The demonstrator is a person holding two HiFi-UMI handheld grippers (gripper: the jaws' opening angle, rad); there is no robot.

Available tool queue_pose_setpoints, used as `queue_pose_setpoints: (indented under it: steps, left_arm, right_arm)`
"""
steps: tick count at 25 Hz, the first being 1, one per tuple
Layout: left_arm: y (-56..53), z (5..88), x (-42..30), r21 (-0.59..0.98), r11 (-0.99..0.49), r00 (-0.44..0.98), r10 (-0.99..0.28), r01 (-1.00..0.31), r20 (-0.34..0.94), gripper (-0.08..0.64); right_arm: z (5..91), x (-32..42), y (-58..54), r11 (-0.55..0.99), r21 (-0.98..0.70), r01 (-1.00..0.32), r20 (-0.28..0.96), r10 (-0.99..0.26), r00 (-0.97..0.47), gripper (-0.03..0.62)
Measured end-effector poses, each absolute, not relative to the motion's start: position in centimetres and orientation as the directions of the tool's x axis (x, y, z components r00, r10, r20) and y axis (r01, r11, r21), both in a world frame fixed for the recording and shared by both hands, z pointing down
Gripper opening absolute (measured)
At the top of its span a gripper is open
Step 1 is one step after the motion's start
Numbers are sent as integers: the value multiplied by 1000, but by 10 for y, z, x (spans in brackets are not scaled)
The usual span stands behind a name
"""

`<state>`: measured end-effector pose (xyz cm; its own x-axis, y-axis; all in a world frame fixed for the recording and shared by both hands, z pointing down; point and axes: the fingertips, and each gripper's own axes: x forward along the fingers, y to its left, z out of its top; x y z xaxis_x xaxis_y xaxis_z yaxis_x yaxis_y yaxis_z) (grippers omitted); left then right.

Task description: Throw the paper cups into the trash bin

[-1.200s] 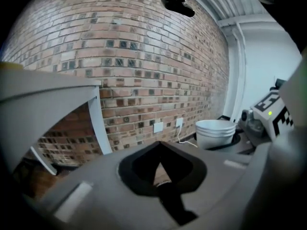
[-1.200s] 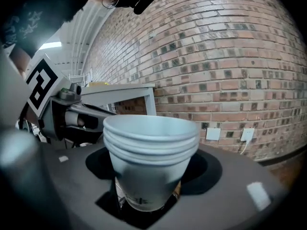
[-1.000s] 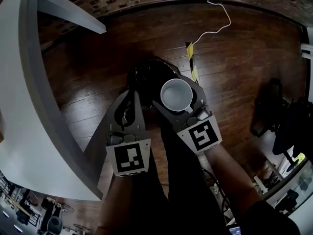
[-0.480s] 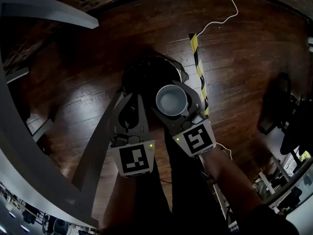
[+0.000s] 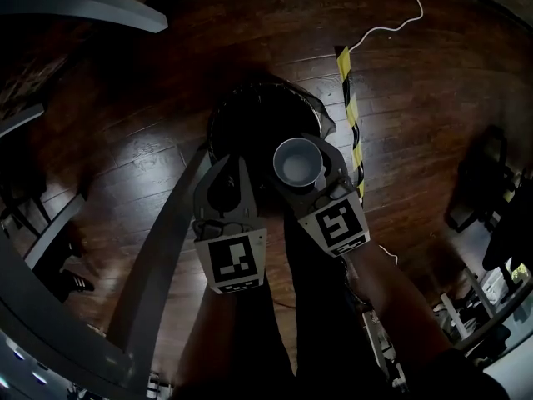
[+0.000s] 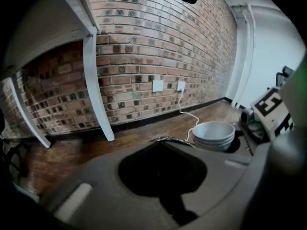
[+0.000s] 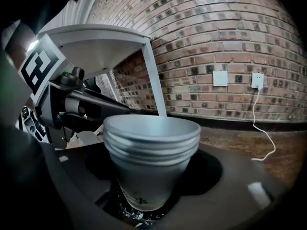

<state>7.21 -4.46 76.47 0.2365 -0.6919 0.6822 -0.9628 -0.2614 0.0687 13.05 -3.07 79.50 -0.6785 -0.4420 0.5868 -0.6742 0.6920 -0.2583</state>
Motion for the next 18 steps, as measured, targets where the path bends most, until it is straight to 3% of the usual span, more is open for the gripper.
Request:
queue_pose_setpoints:
  steps: [18]
  left_arm:
    - [-16, 847, 59, 68, -189, 170, -604, -980, 779, 5]
  right_arm:
    - [878, 131, -17, 684, -267, -679, 706, -341, -621, 345]
